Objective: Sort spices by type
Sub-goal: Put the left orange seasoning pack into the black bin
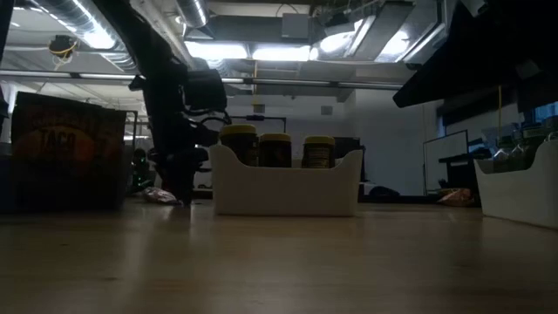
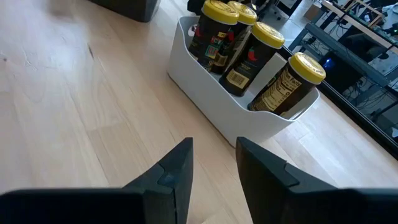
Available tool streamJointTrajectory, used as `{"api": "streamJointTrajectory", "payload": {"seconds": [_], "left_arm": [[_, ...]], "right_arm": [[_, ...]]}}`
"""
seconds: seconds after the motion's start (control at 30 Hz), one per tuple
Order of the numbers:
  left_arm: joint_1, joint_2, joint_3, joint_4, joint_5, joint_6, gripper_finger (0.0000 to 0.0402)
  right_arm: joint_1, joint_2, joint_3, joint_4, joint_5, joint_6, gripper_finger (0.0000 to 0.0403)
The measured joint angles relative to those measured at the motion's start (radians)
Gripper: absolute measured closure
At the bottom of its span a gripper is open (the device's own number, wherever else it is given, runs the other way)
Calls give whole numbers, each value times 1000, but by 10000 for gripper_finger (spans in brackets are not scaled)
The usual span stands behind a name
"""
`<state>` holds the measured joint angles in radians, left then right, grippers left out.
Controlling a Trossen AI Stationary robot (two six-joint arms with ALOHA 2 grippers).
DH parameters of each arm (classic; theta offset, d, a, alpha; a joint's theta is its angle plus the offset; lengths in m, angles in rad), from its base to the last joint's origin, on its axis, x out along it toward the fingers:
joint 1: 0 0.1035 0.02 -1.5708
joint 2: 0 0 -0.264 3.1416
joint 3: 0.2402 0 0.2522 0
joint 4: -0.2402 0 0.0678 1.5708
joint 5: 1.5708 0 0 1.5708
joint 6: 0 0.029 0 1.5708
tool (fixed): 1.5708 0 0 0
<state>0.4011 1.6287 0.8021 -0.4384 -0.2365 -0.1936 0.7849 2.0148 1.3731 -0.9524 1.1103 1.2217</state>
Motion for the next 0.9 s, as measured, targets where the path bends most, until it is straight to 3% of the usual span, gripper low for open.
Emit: {"api": "streamJointTrajectory", "payload": {"seconds": [0.3,0.43,0.73,0.9], "left_arm": [[13,-4,-72,73,8,0,201],[17,-5,-94,100,12,17,246],[17,-3,-103,115,-12,75,389],[10,-3,-103,115,-21,98,397]], "right_arm": [[0,0,0,8,5,-4,282],[0,0,0,10,5,-9,282],[0,0,0,11,5,-9,282],[0,0,0,11,5,-19,282]]}}
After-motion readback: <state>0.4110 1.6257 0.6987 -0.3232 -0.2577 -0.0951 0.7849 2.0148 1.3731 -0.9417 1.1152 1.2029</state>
